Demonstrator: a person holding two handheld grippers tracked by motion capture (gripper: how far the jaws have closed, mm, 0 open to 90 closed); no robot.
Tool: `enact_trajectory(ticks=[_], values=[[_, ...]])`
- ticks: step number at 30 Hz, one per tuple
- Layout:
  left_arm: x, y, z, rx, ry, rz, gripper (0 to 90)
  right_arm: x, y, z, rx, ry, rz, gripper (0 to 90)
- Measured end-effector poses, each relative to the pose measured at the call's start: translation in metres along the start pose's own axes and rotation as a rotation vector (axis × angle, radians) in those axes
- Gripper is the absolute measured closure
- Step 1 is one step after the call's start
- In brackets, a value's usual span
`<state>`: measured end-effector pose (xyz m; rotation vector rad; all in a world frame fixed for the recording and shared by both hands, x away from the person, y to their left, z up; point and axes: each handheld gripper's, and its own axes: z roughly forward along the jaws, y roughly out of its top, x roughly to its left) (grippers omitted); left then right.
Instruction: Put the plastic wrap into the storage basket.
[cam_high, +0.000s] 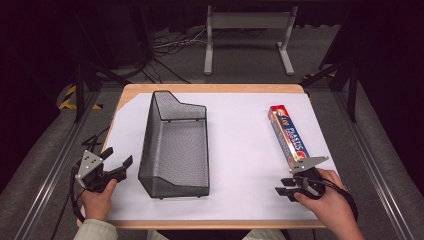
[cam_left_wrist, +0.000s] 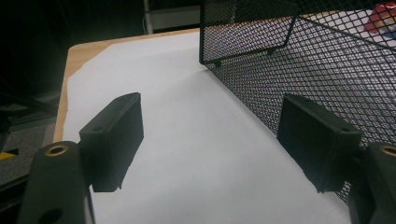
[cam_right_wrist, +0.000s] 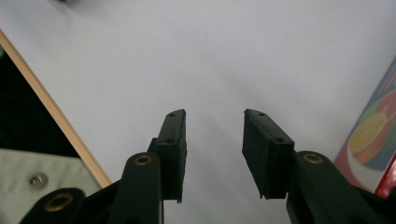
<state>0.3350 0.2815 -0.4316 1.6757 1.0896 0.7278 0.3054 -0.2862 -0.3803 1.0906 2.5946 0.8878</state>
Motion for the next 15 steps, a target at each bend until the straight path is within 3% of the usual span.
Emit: enact_trajectory(ticks=[1, 2, 6, 11, 15], values=[[0.000, 0.000, 0.000, 0.000, 0.000, 0.000, 23.5, -0.001, 0.003, -0.004, -0.071, 0.000, 0.004, 56.4], [0.000, 0.000, 0.000, 0.000, 0.000, -0.001, 23.5, -0.001, 0.003, -0.004, -0.071, 0.000, 0.004, 56.4], [0.000, 0.000, 0.000, 0.001, 0.007, -0.004, 23.5, -0.004, 0.007, -0.012, -0.207, -0.010, 0.035, 45.3], [-0.001, -0.001, 0.000, 0.004, 0.016, -0.002, 23.7, -0.013, 0.013, -0.023, -0.268, -0.047, 0.089, 37.6], [-0.003, -0.002, 0.000, 0.008, 0.019, 0.007, 23.6, -0.021, 0.020, -0.028, -0.288, -0.086, 0.114, 36.6]])
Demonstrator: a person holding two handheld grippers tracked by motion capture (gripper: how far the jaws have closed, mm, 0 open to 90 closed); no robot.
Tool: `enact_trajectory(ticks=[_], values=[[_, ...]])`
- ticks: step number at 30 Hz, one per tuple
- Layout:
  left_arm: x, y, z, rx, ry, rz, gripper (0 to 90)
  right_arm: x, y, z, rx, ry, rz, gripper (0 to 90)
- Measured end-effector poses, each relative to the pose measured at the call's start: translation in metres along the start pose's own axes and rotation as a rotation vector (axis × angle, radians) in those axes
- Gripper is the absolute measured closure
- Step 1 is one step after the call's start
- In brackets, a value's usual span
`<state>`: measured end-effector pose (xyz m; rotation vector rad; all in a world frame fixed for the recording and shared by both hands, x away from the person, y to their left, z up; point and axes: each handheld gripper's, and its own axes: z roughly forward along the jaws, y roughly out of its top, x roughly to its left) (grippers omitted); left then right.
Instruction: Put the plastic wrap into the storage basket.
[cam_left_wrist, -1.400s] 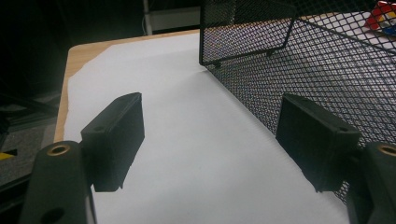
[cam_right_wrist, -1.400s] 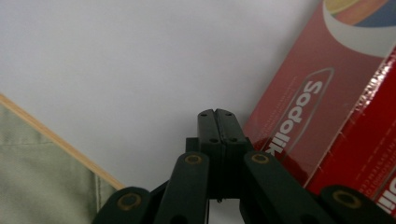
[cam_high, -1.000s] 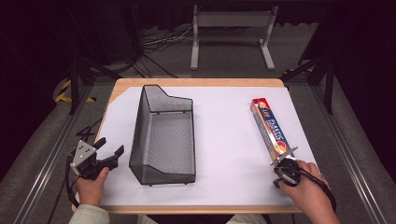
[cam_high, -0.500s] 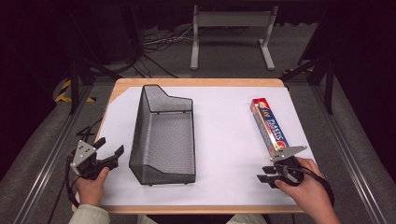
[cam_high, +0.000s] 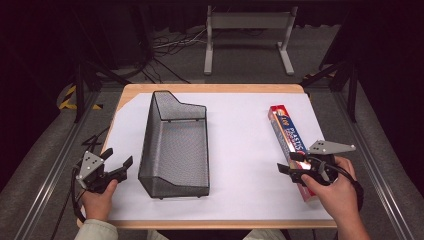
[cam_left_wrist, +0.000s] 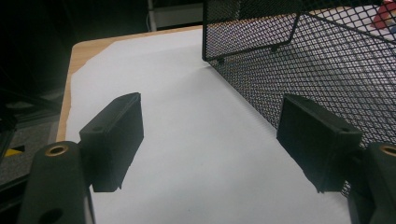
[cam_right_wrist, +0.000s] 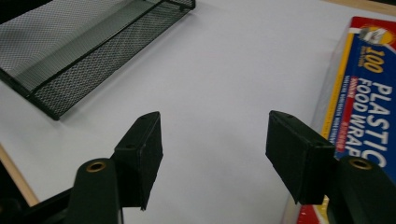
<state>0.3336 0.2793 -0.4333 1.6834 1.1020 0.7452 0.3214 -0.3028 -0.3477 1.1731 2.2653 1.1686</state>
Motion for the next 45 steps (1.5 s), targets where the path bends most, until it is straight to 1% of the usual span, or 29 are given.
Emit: enact_trajectory(ticks=[1, 2, 3, 4, 6, 7, 9, 13, 14, 15, 16, 17, 18, 19, 23, 25, 26, 28, 32, 33, 36, 39, 40, 41, 42, 45], values=[[0.000, 0.000, 0.000, 0.000, 0.000, 0.000, 23.5, 0.000, 0.000, 0.000, 0.000, 0.000, 0.000, 36.6], [0.000, 0.000, 0.000, -0.001, 0.005, 0.003, 23.5, -0.005, 0.007, -0.002, 0.003, -0.029, 0.005, 36.7], [0.000, 0.000, 0.000, -0.001, 0.005, 0.003, 23.4, -0.007, 0.009, -0.003, 0.008, -0.037, 0.011, 36.7], [0.000, -0.001, 0.000, -0.002, 0.014, -0.004, 23.3, -0.009, 0.013, -0.004, 0.005, -0.049, 0.012, 36.7], [0.001, -0.001, 0.000, -0.004, 0.016, -0.002, 23.2, -0.012, 0.016, -0.005, 0.005, -0.057, 0.017, 36.5], [0.001, -0.001, 0.000, -0.005, 0.021, -0.005, 23.1, -0.016, 0.020, -0.006, 0.002, -0.075, 0.031, 35.5], [0.002, -0.002, 0.000, -0.005, 0.024, -0.006, 23.0, -0.021, 0.023, -0.005, 0.001, -0.091, 0.049, 34.0], [0.001, -0.002, 0.001, -0.005, 0.031, -0.003, 22.8, -0.033, 0.029, 0.000, 0.011, -0.125, 0.098, 27.1], [0.001, -0.002, 0.001, -0.005, 0.031, -0.002, 22.8, -0.036, 0.030, 0.003, 0.025, -0.142, 0.116, 26.9], [0.001, -0.002, 0.001, -0.005, 0.031, -0.002, 22.8, -0.036, 0.030, 0.003, 0.025, -0.142, 0.116, 26.9], [0.001, -0.003, 0.002, -0.004, 0.033, 0.003, 22.7, -0.042, 0.032, 0.006, 0.028, -0.188, 0.139, 26.4], [0.001, -0.003, 0.002, -0.004, 0.033, 0.003, 22.7, -0.042, 0.032, 0.006, 0.028, -0.188, 0.139, 26.4], [0.001, -0.003, 0.002, -0.004, 0.035, -0.001, 22.7, -0.044, 0.033, 0.007, 0.030, -0.197, 0.150, 26.4], [0.001, -0.003, 0.002, -0.005, 0.037, -0.001, 22.6, -0.049, 0.036, 0.010, 0.028, -0.210, 0.173, 25.0], [0.001, -0.003, 0.001, -0.008, 0.043, -0.001, 22.3, -0.060, 0.038, 0.018, 0.060, -0.262, 0.208, 22.7], [0.001, -0.003, 0.001, -0.009, 0.044, -0.002, 22.3, -0.062, 0.038, 0.020, 0.062, -0.270, 0.213, 21.8], [0.001, -0.003, 0.001, -0.007, 0.046, -0.003, 22.2, -0.068, 0.038, 0.025, 0.075, -0.279, 0.235, 19.7], [0.001, -0.003, 0.001, -0.008, 0.047, -0.003, 22.2, -0.072, 0.037, 0.029, 0.088, -0.288, 0.245, 18.9], [0.002, -0.003, 0.001, -0.007, 0.046, -0.002, 22.1, -0.078, 0.034, 0.039, 0.141, -0.302, 0.262, 16.7], [0.002, -0.003, 0.001, -0.007, 0.046, -0.002, 22.1, -0.078, 0.034, 0.039, 0.141, -0.302, 0.262, 16.7], [0.002, -0.004, 0.000, -0.008, 0.049, -0.006, 22.1, -0.082, 0.030, 0.048, 0.205, -0.303, 0.265, 15.2], [0.002, -0.004, 0.000, -0.009, 0.049, -0.006, 22.1, -0.083, 0.026, 0.056, 0.256, -0.303, 0.271, 15.1], [0.002, -0.004, 0.000, -0.009, 0.049, -0.006, 22.1, -0.083, 0.026, 0.056, 0.256, -0.303, 0.271, 15.1], [0.002, -0.004, 0.001, -0.010, 0.049, -0.005, 22.1, -0.084, 0.025, 0.059, 0.271, -0.305, 0.273, 15.0], [0.002, -0.004, 0.001, -0.009, 0.048, -0.006, 22.0, -0.085, 0.023, 0.062, 0.300, -0.297, 0.287, 15.0], [0.002, -0.004, 0.001, -0.008, 0.047, -0.006, 22.0, -0.087, 0.019, 0.068, 0.343, -0.295, 0.301, 15.0]])
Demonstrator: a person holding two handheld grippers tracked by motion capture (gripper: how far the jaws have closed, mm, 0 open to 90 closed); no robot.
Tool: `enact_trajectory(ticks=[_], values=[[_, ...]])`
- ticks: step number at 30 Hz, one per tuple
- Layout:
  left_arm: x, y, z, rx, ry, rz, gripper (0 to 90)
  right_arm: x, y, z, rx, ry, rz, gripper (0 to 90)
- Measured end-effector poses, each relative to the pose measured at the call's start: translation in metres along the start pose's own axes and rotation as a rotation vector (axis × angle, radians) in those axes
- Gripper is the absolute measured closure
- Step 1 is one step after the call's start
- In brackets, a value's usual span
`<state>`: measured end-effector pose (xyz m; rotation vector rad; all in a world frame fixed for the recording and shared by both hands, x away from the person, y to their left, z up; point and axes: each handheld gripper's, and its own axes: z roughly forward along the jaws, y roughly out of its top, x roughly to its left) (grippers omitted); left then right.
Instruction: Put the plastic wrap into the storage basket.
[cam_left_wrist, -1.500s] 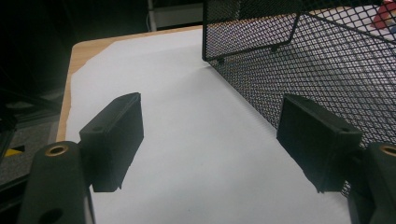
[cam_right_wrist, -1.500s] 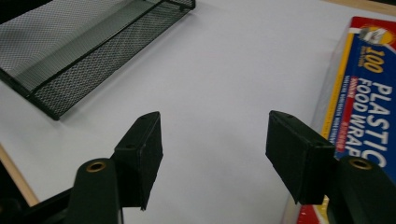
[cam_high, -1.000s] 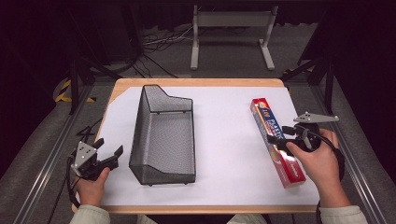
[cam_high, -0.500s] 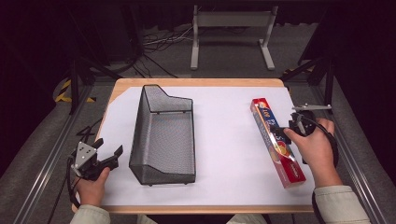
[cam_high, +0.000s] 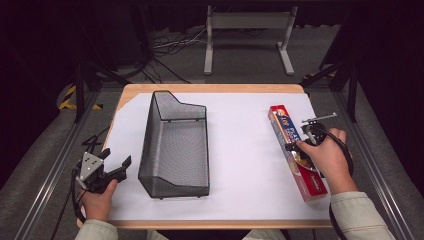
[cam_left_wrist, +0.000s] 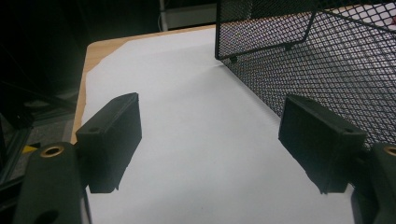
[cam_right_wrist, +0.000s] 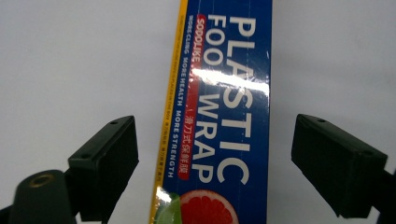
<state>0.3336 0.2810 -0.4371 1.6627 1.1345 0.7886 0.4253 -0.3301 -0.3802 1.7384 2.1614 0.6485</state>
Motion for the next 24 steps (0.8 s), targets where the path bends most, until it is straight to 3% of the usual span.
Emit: enact_trajectory(ticks=[12, 21, 24], values=[[0.000, 0.000, 0.000, 0.002, -0.004, 0.004, 22.0, -0.003, -0.005, 0.021, 0.123, -0.018, -0.015, 15.6], [0.000, 0.000, 0.001, 0.003, -0.004, 0.002, 21.9, 0.000, -0.008, 0.031, 0.192, -0.021, -0.017, 23.8], [0.000, 0.000, 0.000, 0.000, -0.006, 0.004, 22.0, 0.002, -0.007, 0.029, 0.190, -0.028, -0.002, 33.6]])
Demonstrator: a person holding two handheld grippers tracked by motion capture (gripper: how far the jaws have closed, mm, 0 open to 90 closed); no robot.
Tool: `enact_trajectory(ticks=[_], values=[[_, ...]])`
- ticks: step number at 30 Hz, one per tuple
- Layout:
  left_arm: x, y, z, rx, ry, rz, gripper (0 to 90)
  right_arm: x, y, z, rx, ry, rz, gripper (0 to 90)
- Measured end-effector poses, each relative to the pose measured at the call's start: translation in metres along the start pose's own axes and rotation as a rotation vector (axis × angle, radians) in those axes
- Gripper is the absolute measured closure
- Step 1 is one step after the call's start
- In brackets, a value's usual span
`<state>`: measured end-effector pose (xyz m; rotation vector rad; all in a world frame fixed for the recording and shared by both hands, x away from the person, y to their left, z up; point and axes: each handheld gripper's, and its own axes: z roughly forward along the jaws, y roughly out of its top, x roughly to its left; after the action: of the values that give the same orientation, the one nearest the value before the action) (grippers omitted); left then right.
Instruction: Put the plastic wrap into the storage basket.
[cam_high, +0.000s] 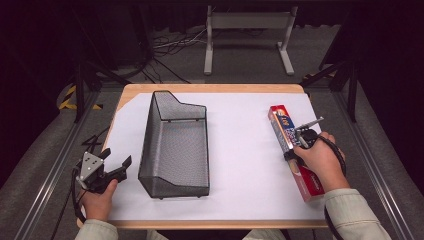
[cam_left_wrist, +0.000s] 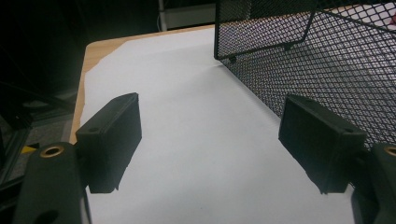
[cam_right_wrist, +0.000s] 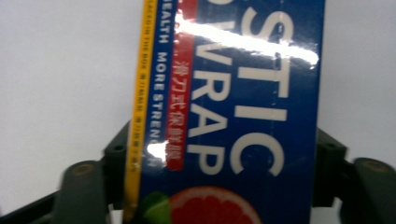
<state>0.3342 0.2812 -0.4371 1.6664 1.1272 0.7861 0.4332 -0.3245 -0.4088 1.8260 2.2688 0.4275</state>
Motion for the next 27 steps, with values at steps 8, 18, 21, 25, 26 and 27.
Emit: enact_trajectory(ticks=[8, 18, 21, 25, 26, 27], values=[[0.001, 0.000, 0.000, -0.002, 0.001, 0.000, 22.0, 0.005, 0.001, -0.004, 0.010, -0.035, 0.040, 39.2], [-0.001, 0.000, 0.000, -0.001, 0.002, -0.003, 22.0, 0.008, 0.003, -0.012, -0.020, -0.046, 0.064, 40.0], [-0.001, 0.000, 0.000, -0.001, 0.003, -0.003, 22.0, 0.009, 0.005, -0.020, -0.025, -0.049, 0.063, 40.0], [0.000, 0.000, 0.000, -0.005, 0.004, -0.004, 22.0, 0.013, 0.007, -0.029, -0.034, -0.050, 0.056, 40.1], [-0.001, 0.000, -0.001, -0.004, 0.004, -0.004, 22.0, 0.014, 0.008, -0.031, -0.039, -0.050, 0.060, 40.1], [-0.001, 0.000, -0.001, -0.004, 0.004, -0.004, 21.9, 0.015, 0.008, -0.034, -0.043, -0.048, 0.060, 40.1]])
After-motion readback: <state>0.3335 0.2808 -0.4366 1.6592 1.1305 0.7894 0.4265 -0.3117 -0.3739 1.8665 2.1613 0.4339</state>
